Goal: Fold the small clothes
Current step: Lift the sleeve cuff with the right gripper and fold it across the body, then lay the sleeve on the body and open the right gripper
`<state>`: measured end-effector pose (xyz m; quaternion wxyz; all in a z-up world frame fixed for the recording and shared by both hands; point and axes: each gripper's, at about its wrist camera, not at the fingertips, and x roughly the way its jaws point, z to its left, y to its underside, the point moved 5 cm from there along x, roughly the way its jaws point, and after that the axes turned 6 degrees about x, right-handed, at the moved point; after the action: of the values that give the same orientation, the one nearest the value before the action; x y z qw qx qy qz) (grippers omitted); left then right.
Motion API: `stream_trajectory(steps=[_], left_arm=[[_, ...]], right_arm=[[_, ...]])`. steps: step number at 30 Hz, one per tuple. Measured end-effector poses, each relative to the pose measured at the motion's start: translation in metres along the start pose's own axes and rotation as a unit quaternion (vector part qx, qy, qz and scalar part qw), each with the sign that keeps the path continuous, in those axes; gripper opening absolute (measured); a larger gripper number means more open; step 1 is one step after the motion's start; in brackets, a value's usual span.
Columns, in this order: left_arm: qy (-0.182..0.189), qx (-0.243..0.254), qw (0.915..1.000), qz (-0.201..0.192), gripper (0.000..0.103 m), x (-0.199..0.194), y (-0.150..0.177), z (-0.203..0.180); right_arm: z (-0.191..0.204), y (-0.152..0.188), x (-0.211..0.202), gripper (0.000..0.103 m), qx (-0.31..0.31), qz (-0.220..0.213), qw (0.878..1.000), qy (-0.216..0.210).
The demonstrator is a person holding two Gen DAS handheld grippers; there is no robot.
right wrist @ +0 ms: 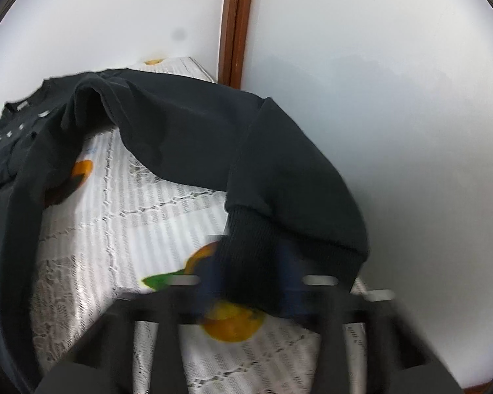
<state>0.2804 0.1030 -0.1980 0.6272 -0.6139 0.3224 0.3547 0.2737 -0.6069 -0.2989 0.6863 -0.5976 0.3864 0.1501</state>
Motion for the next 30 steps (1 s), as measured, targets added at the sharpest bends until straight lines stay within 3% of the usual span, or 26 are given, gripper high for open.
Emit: stream_trajectory(steps=[4, 8, 16, 22, 24, 30], left_arm=[[0.002, 0.003, 1.0, -0.007, 0.051, -0.007, 0.003, 0.008], [-0.011, 0.03, 0.9992, -0.022, 0.051, -0.015, 0.008, 0.018], [0.005, 0.028, 0.9994, -0.022, 0.051, -0.023, 0.017, 0.056], [0.032, 0.009, 0.999, -0.03, 0.051, -0.025, 0.018, 0.078], [0.039, 0.013, 0.9985, -0.035, 0.057, -0.026, 0.017, 0.08], [0.085, 0.012, 0.9954, -0.043, 0.057, -0.023, 0.012, 0.073]], right_arm=[[0.005, -0.009, -0.016, 0.007, -0.008, -0.011, 1.0, 0.015], [0.03, -0.028, -0.058, 0.007, -0.016, -0.043, 0.999, -0.004], [0.17, -0.065, -0.132, 0.007, -0.068, -0.075, 0.99, -0.095], [0.279, -0.057, -0.16, 0.007, -0.109, -0.067, 0.981, -0.146], [0.307, -0.055, -0.167, 0.007, -0.117, -0.062, 0.979, -0.158], [0.36, -0.055, -0.174, 0.007, -0.128, -0.059, 0.974, -0.178]])
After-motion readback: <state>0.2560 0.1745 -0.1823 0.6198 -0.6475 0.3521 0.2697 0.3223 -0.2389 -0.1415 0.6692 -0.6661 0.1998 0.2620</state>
